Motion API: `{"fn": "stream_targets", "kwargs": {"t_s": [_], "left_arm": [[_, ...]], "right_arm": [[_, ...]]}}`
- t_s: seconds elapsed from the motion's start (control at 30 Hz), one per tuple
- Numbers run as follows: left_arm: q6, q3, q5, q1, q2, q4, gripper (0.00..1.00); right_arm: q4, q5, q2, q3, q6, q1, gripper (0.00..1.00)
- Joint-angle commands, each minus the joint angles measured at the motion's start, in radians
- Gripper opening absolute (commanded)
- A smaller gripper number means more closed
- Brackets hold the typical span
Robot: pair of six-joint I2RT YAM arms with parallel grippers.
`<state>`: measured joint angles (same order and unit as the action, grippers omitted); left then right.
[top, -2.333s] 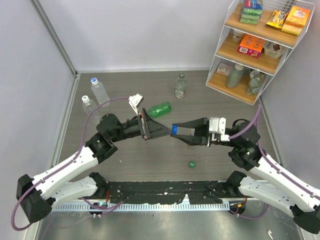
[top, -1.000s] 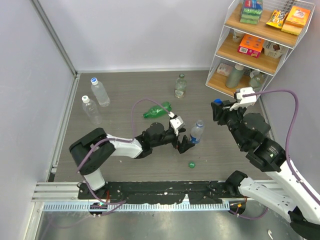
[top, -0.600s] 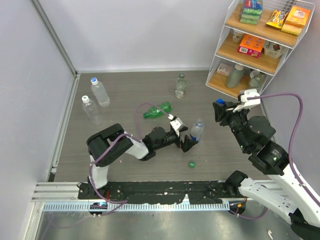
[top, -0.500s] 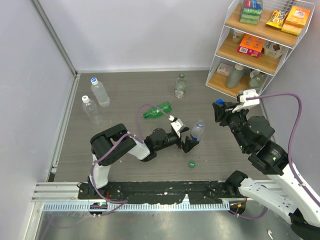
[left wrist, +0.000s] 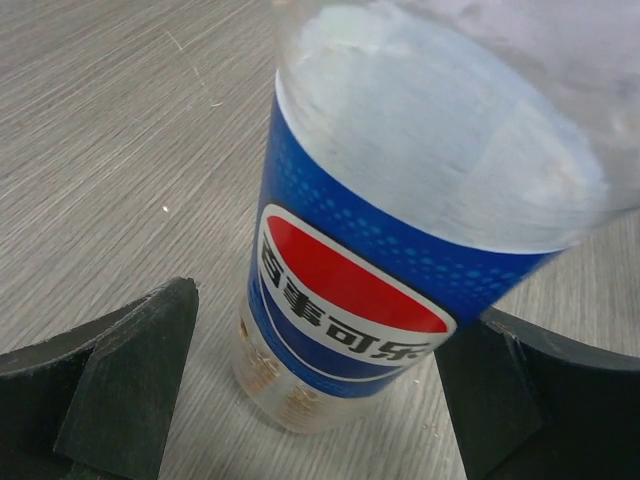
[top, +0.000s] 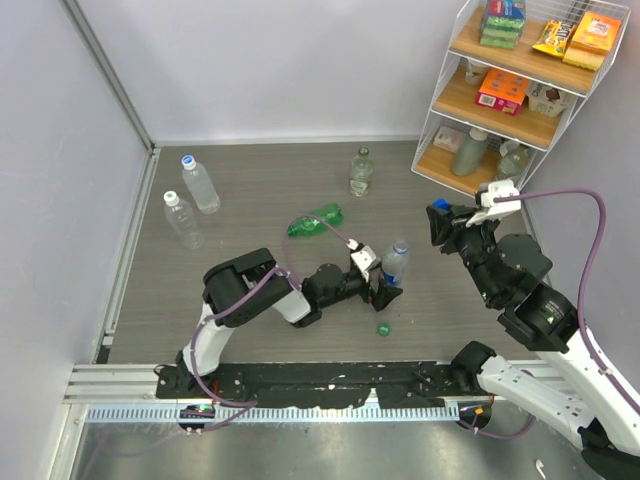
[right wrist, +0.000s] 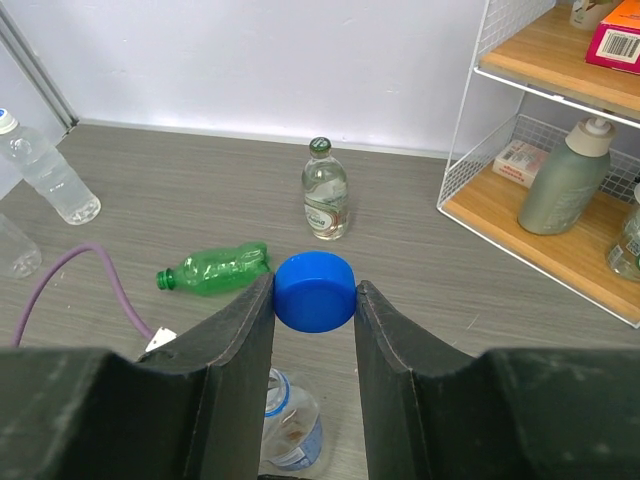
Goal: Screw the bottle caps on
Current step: Pick up the plastic bottle at the center of the board.
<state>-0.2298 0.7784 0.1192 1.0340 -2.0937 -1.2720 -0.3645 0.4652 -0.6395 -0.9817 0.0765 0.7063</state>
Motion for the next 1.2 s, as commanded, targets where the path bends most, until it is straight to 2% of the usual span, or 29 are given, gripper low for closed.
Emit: {"fn": "stream_targets", "kwargs": {"t_s": [0.0, 0.33, 0.57, 0.77, 0.83, 0.9, 0.97, 1.0, 1.07, 1.13, 1.17], "left_arm": [[0.046, 0.053, -0.062, 0.017, -0.023, -0.276, 1.0], [0.102, 0.096, -0.105, 0.026, -0.037, -0.276, 0.97], [0.119, 0.09, -0.092, 0.028, -0.026, -0.276, 0.65], [0.135, -0.011, -0.081, 0.028, 0.118, -0.276, 0.42], [0.127, -0.063, -0.11, 0.024, 0.184, -0.274, 0.38], [0.095, -0.128, -0.14, 0.024, 0.269, -0.274, 0.4], [0.028, -0.206, -0.084, 0.008, 0.381, -0.261, 0.4], [-0.017, -0.255, -0.049, -0.02, 0.456, -0.215, 0.39], [-0.116, -0.246, 0.075, -0.09, 0.623, 0.066, 0.36], [-0.09, -0.109, 0.178, -0.135, 0.781, 0.605, 0.24], [-0.025, -0.041, 0.186, -0.137, 0.813, 0.82, 0.22]], "right_arm": [[0.035, -0.011, 0.003, -0.005, -0.02, -0.002, 0.11], [0.033, -0.031, -0.017, -0.009, -0.026, -0.002, 0.11], [0.033, -0.036, -0.012, -0.005, -0.032, -0.002, 0.11], [0.032, -0.056, -0.025, -0.005, -0.037, -0.002, 0.11], [0.032, -0.066, -0.026, 0.001, -0.043, -0.002, 0.11], [0.032, -0.077, -0.037, 0.0, -0.05, -0.002, 0.11], [0.026, -0.124, -0.049, -0.005, -0.066, -0.002, 0.11], [0.018, -0.15, -0.057, -0.012, -0.07, -0.002, 0.1], [0.004, -0.221, -0.072, -0.02, -0.093, -0.002, 0.11], [-0.001, -0.289, -0.089, -0.021, -0.116, -0.002, 0.1], [-0.004, -0.345, -0.095, -0.021, -0.151, -0.002, 0.1]]}}
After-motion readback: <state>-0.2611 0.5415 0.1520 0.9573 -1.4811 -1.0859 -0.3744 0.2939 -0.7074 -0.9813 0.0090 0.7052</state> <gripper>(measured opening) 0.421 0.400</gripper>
